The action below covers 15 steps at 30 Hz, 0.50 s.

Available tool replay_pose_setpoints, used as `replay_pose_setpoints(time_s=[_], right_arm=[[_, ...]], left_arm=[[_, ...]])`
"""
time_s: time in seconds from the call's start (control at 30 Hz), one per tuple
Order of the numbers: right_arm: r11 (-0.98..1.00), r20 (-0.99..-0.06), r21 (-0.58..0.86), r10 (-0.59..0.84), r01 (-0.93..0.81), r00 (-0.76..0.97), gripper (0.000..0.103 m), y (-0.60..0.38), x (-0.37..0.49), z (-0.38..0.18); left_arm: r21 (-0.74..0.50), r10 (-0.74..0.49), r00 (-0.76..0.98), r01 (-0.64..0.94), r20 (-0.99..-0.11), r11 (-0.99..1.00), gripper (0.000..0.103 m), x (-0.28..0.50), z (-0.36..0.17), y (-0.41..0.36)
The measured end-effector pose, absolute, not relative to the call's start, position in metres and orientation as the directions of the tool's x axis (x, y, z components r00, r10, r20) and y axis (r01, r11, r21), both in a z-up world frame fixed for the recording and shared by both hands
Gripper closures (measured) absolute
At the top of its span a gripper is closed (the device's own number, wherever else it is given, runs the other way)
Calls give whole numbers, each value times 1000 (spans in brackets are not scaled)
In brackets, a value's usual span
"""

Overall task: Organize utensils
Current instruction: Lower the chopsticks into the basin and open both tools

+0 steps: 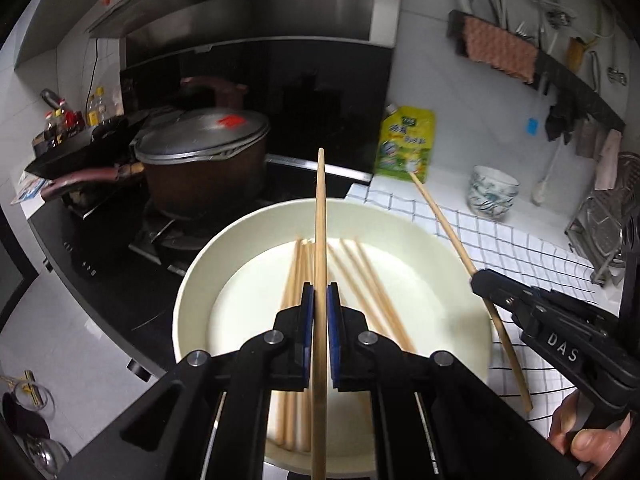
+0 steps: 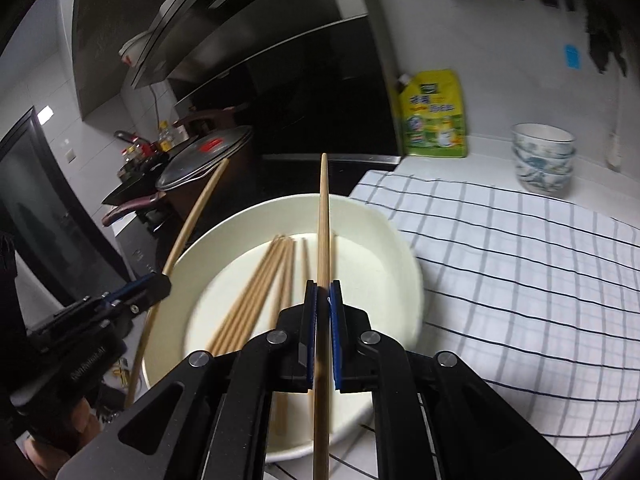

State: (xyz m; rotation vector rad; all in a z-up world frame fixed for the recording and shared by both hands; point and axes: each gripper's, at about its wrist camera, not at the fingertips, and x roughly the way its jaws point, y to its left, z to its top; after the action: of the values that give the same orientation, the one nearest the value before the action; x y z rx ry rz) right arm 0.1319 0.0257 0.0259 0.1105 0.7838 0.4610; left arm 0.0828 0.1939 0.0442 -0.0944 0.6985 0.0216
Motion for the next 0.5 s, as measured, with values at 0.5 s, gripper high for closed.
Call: replay_pose_setpoints(time_s=[0.5], right_arm=[[898,-762,261,417,-353,495,97,70,166,-23]], left_arm=[[-65,-4,685,-63,-729,996,96,118,0,205]])
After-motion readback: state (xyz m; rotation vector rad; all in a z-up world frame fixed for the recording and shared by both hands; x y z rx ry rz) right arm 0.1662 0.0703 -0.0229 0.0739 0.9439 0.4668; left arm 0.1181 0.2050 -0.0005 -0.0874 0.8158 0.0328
